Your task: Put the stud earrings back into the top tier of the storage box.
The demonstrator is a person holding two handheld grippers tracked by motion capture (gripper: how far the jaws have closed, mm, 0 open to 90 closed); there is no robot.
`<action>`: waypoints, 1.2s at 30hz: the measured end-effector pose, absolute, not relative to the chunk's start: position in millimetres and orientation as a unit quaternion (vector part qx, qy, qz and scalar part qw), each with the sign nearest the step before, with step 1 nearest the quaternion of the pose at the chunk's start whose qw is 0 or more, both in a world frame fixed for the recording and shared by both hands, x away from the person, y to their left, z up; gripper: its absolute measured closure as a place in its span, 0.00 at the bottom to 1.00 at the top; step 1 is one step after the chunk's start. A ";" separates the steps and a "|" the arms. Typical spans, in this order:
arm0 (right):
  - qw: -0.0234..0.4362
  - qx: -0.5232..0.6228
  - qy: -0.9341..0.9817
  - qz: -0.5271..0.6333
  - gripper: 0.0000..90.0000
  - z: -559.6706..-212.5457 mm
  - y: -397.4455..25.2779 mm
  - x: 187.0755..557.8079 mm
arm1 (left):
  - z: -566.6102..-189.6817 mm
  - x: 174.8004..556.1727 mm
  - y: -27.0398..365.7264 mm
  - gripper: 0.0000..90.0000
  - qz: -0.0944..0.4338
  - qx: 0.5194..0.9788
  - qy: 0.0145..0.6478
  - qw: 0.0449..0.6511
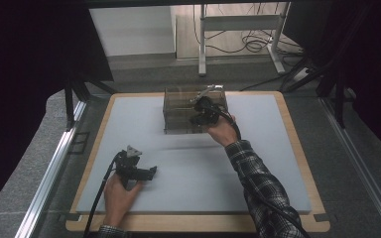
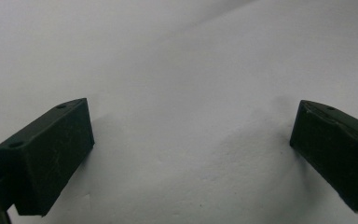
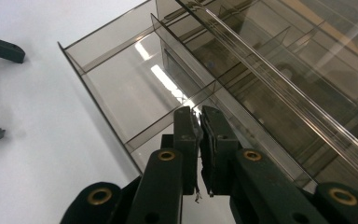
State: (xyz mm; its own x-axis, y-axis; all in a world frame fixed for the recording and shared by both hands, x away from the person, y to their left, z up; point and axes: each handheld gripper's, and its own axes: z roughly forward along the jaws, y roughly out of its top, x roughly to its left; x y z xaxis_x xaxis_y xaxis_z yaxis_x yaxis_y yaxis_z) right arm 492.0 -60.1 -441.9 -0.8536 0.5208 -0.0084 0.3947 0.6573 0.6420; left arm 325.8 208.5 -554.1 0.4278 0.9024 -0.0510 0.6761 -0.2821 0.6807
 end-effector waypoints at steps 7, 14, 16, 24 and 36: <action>0.094 0.261 0.904 0.324 0.90 -445.2 -58.0 496.5 | -554.1 325.8 208.6 0.00 0.176 0.781 0.505 0.322; 0.099 0.261 0.903 0.327 0.88 -442.7 -60.7 496.6 | -554.1 325.8 208.6 0.00 0.176 0.782 0.505 0.321; 0.099 0.261 0.902 0.329 0.86 -441.8 -61.8 495.7 | -554.1 325.8 208.5 0.00 0.176 0.781 0.505 0.322; 0.104 0.256 0.901 0.335 0.80 -439.7 -66.7 489.0 | -554.2 325.8 208.4 0.00 0.176 0.781 0.505 0.322; 0.113 0.242 0.900 0.345 0.70 -429.7 -71.0 478.7 | -554.1 325.8 208.4 0.00 0.176 0.781 0.505 0.322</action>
